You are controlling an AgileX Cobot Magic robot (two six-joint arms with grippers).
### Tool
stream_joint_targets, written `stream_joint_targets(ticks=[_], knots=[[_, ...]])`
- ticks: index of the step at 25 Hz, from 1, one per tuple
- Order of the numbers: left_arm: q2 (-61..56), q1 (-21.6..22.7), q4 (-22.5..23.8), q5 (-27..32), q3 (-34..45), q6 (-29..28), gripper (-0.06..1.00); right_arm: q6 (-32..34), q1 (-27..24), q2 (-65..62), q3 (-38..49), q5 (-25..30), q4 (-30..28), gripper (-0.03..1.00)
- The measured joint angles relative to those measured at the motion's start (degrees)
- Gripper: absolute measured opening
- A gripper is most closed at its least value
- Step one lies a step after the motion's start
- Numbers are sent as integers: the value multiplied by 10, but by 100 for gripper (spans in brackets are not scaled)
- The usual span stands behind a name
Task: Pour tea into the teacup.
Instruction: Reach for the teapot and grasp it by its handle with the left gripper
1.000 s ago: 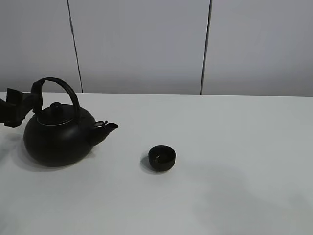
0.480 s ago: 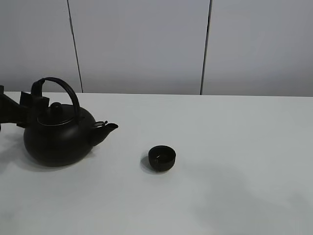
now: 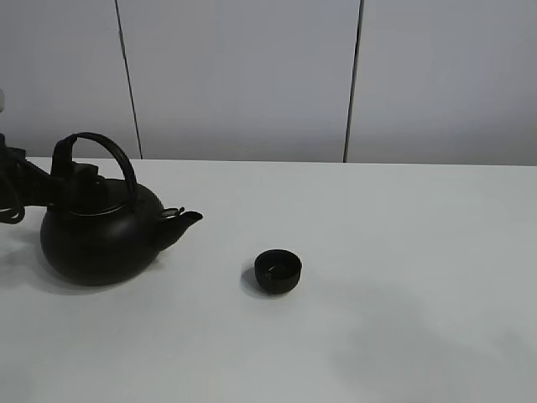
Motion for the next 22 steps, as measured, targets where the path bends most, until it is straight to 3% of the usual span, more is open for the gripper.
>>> stream_joint_targets(ticks=[10, 15, 22], knots=[[23, 11, 5, -15, -9, -28, 64, 0, 0, 0, 0, 0, 0, 59], [30, 11, 8, -41, -9, -33, 46, 0, 0, 0, 0, 0, 0, 59], [32, 11, 49, -55, -9, -33, 17, 0, 0, 0, 0, 0, 0, 59]])
